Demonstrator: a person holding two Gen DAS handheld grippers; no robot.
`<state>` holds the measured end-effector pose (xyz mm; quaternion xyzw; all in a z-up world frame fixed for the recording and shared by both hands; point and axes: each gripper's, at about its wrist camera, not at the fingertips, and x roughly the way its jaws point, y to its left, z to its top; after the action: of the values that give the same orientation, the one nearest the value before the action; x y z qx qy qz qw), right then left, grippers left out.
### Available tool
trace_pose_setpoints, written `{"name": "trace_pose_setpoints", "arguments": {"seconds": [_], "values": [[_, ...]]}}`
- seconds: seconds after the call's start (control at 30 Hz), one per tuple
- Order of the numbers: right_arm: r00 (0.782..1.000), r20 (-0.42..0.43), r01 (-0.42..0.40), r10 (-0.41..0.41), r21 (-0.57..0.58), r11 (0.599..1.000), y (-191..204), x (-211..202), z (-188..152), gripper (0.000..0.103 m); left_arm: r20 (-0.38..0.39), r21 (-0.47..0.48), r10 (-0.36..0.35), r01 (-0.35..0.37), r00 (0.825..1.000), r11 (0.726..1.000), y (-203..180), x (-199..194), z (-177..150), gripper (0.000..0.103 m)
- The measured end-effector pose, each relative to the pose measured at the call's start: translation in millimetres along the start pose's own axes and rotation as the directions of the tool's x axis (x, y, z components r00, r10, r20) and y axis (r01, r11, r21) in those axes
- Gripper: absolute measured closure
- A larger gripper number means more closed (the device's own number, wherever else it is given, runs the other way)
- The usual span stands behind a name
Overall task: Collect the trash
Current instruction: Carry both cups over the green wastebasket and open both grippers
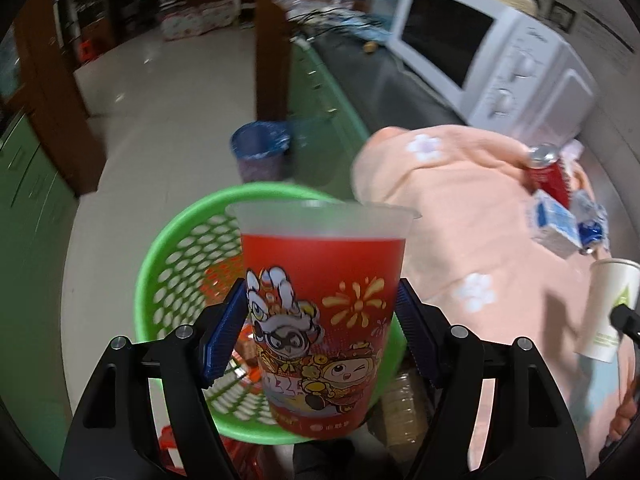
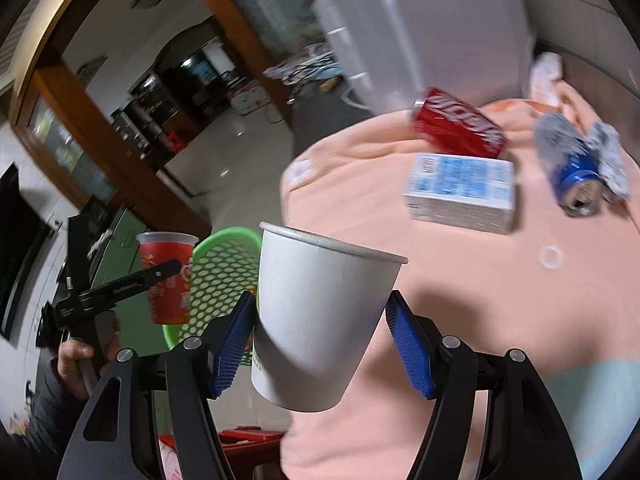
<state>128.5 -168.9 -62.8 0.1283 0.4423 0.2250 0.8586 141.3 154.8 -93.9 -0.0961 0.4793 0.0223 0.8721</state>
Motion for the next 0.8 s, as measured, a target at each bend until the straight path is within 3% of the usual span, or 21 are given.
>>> {"name": "trace_pose_setpoints", "arguments": {"seconds": [0.23, 0.8], "values": [[0.998, -0.030, -0.050, 0.048, -0.089, 0.995, 42, 23, 7, 0.039, -0.048, -0.081, 0.020, -0.024, 0.999, 0.996, 36, 11, -19, 0.027], [0.982, -0.151, -0.147, 0.116, -0.214, 0.966, 119, 96, 14, 0.037, -0.004, -0.219, 0.038, -0.038, 0.999, 0.975, 90, -19, -35, 0.018]]}}
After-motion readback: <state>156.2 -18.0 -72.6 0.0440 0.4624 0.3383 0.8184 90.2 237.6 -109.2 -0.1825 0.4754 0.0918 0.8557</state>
